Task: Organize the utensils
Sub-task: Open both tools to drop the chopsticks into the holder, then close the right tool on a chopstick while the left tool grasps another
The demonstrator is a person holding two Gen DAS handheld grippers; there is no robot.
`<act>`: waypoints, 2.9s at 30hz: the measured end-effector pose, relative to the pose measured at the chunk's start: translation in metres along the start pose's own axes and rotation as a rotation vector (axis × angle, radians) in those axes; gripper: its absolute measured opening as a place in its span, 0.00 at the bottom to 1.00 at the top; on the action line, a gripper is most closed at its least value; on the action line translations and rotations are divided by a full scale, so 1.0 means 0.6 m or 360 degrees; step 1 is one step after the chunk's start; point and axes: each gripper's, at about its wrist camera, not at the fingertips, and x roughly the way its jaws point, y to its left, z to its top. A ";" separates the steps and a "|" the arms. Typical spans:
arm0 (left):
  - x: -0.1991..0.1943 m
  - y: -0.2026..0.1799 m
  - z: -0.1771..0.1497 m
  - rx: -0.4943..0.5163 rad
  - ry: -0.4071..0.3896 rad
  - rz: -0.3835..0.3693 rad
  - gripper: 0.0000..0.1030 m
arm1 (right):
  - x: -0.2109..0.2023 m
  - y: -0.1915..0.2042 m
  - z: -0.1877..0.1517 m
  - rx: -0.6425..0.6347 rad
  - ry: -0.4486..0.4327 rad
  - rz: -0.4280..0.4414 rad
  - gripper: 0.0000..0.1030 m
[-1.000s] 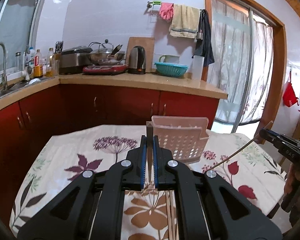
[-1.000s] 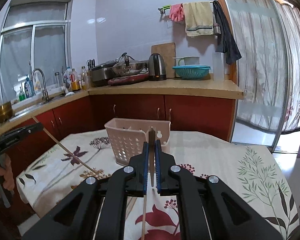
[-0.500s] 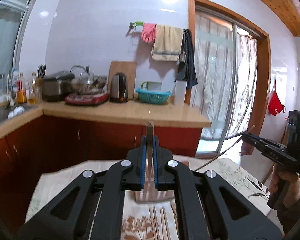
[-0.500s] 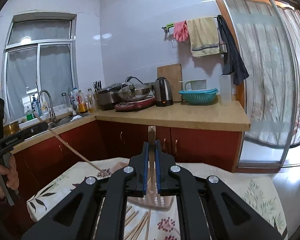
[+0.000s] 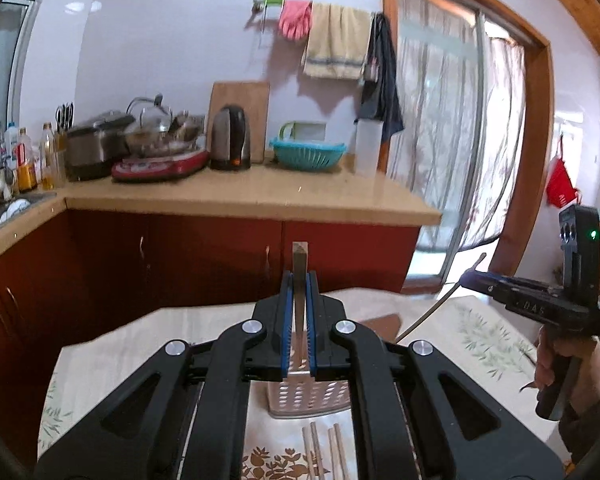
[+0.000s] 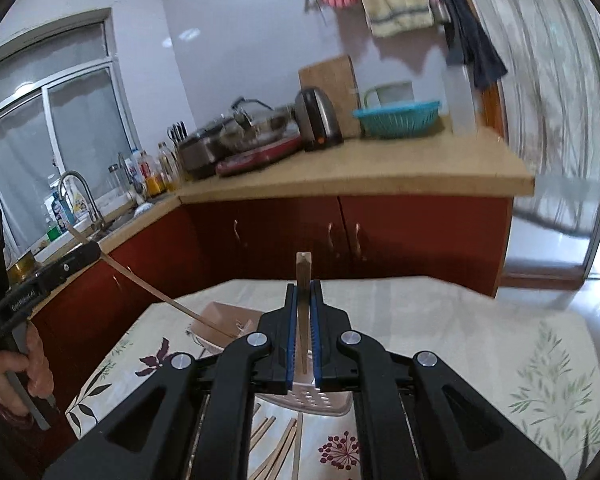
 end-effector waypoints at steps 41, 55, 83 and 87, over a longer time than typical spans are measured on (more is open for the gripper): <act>-0.110 -0.011 -0.262 -0.0065 0.0054 0.0376 0.78 | -0.112 0.022 -0.264 -0.0101 -0.0114 -0.0255 0.63; -0.129 -0.027 -0.413 -0.0112 0.0246 0.0392 0.71 | -0.076 0.046 -0.436 -0.0244 0.0129 -0.0193 0.27; -0.094 -0.046 -0.470 -0.0075 0.0423 0.0311 0.50 | -0.075 0.036 -0.451 -0.0248 0.0159 -0.0231 0.07; -0.093 -0.055 -0.472 -0.0038 0.0425 0.0299 0.50 | -0.074 0.036 -0.451 -0.0246 0.0161 -0.0231 0.07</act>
